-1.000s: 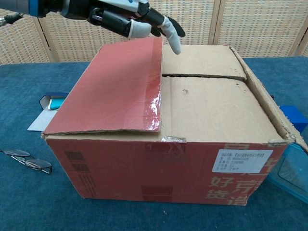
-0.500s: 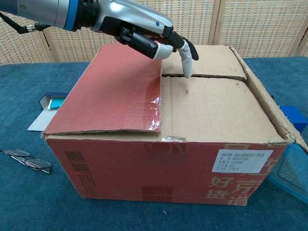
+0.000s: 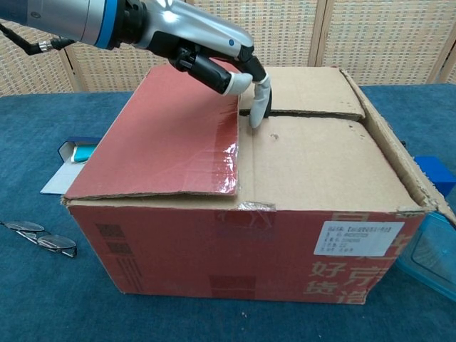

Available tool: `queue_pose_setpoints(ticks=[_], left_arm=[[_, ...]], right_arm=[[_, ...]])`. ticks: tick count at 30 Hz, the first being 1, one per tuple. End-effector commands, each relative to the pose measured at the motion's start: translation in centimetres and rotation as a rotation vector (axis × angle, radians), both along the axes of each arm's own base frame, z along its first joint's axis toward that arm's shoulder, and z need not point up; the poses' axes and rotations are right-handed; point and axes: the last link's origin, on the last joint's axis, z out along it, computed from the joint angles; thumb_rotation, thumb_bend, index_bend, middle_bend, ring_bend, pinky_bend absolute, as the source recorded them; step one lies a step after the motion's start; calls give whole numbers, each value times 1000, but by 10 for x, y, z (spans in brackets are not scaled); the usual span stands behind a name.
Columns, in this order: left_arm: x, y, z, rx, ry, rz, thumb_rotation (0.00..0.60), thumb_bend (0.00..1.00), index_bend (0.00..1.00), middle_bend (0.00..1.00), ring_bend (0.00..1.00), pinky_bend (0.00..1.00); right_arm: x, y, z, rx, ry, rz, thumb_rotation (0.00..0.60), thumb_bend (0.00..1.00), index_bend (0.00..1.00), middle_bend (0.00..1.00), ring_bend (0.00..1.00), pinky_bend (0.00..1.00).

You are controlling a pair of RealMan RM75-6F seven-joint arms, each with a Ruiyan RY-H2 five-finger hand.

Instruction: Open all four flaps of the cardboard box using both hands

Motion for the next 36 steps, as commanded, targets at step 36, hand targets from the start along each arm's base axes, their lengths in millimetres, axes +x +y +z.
queue_pose_setpoints(ticks=[36], left_arm=[[-17,5,68,159,-68,6,158,735,479,369,187,0]], right_arm=[[7,-7,3,-24,-3,9,600,470,28,0,0,0]])
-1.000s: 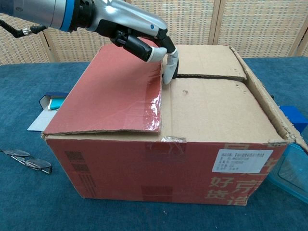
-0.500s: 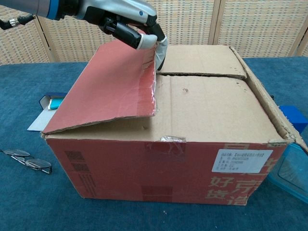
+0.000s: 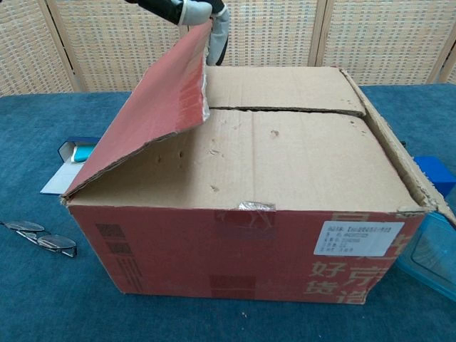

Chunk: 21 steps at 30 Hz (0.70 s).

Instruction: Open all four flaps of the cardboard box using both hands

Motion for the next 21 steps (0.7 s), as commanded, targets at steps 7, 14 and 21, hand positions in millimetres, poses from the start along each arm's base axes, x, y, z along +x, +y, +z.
queue_pose_setpoints(ticks=[7,14,21], left_arm=[[-14,-4,33,63,10,1,157,734,479,382,199,0],[-26,-8,56,112,6,9,156,733,479,382,200,0],[-46,-13,84,164,-14,47,156,726,479,382,200,0]], right_arm=[[3,-4,-2,10,-1,10,600,470,28,0,0,0],[6,-6,-3,15,3,18,600,470,28,0,0,0],[10,-8,-3,20,10,25,600,468,28,0,0,0]])
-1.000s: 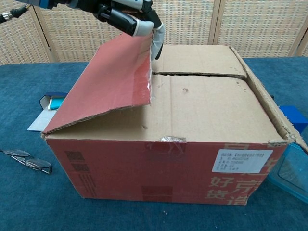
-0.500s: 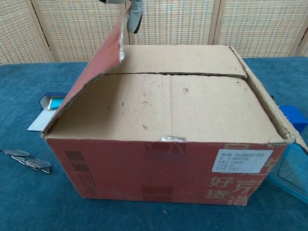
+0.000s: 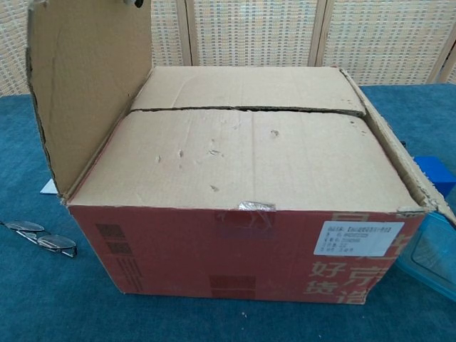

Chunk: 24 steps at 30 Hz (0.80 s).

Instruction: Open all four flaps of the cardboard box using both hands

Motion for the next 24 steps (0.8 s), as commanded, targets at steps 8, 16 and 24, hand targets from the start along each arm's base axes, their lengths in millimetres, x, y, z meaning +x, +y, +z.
queue_pose_setpoints(ticks=[8,16,24], left_arm=[[-28,-8,24,33,-8,51,154,713,479,383,200,0],[-51,-17,37,45,5,101,154,683,480,387,205,0],[-76,-24,53,65,39,189,152,682,480,389,207,0]], right_arm=[[4,-2,-1,7,3,7,600,466,28,0,0,0],[5,-4,-3,15,-2,12,600,466,28,0,0,0],[6,-5,-5,18,-4,17,600,466,25,0,0,0]])
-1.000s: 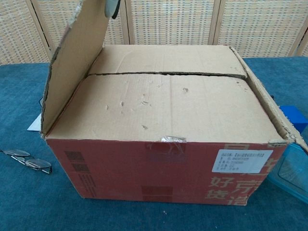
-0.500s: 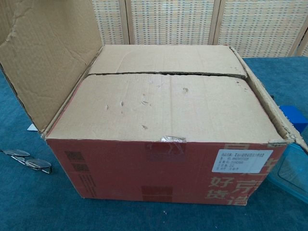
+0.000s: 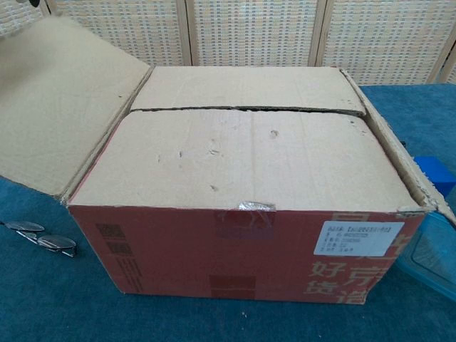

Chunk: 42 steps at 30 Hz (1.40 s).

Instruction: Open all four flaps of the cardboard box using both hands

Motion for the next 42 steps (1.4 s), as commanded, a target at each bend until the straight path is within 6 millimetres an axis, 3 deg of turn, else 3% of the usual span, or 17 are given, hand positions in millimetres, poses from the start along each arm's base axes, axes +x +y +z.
queue_pose_setpoints(ticks=[1,7,9,16,21,22,24,26,28,42], left_arm=[[-5,0,2,0,3,26,152,681,480,389,208,0],[-5,-1,-10,7,-33,9,135,652,471,369,197,0],[-4,0,-19,13,-43,1,136,622,438,320,164,0],[4,1,-42,24,-65,-23,134,377,267,85,5,0],[10,2,-60,21,-55,-42,135,336,157,0,0,0],[12,2,-64,22,-59,-45,150,335,137,0,0,0],[15,3,-72,23,-68,-46,237,335,104,0,0,0],[17,4,-81,23,-76,-42,412,344,59,0,0,0],[19,5,-88,21,-78,-40,498,358,26,0,0,0],[28,10,-135,27,-103,-14,513,359,3,0,0,0]], right_arm=[[0,0,0,0,-1,1,600,466,25,0,0,0],[-1,3,-3,4,-4,-5,600,467,25,0,0,0],[-2,3,-3,3,-6,-5,600,466,25,0,0,0],[-3,6,-3,0,-5,-5,600,466,25,0,0,0],[-4,7,-2,-7,-5,-6,600,466,25,0,0,0],[-4,7,-2,-8,-5,-7,600,466,25,0,0,0],[-5,8,-1,-8,-6,-9,600,466,25,0,0,0],[-6,8,-1,-7,-8,-11,600,466,25,0,0,0],[-6,8,-1,-8,-10,-12,600,466,25,0,0,0],[-12,8,0,-14,-15,-26,600,466,25,0,0,0]])
